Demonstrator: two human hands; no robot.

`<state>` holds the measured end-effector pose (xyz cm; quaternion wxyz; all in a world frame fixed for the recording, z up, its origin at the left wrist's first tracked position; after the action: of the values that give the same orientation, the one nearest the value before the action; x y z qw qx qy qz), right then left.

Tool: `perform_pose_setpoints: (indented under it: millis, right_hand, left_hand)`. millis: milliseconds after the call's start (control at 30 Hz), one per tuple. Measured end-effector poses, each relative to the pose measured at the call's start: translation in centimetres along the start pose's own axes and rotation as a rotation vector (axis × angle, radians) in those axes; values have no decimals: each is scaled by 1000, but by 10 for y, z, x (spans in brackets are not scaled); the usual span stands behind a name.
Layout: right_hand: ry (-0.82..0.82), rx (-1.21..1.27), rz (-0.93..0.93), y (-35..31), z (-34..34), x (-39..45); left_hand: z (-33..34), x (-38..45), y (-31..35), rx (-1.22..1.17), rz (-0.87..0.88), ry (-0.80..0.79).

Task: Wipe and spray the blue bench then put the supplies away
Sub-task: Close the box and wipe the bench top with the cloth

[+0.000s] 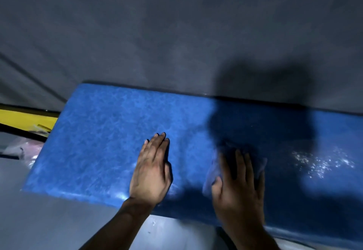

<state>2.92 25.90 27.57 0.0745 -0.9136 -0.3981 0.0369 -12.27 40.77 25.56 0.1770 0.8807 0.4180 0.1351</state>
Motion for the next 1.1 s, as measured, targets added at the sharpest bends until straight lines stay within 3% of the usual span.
perform_pose_setpoints:
  millis: [133,267,433,567,667,800,900,1100]
  right_hand:
    - [31,-6,-37,-2,5,-51]
    - [8,-38,-107,0,12,-52]
    - [35,-80,-345,18,14,-4]
    - [-3,-112,-425,37,16,76]
    - [37,-85,-373,51,10,127]
    - [10,-48,-216,63,9,131]
    - [-82,-28,-163,75,5,106]
    - [12,43,-98,97,-3,12]
  left_hand:
    - [0,-1,2,14,-25,1]
    - [9,2,32,-120,6,46]
    - [35,3,65,-81,-3,22]
    - [33,0,63,-44,22,29]
    - [31,0,66,-36,34,38]
    - [31,0,67,-21,28,38]
    - [31,0,70,-6,20,30]
    - [31,-1,71,5,2,25]
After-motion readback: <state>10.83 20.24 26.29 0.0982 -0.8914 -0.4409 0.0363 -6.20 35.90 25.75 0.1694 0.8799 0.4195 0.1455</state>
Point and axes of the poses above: each hand's wrist, its own x-axis towards the middle knuckle, its own z-axis out of the palm, y = z × x, the point moved 1 cm from there along x, towards the middle knuckle, and after that the axes turned 1 degree about x, right-handed, at the moved point
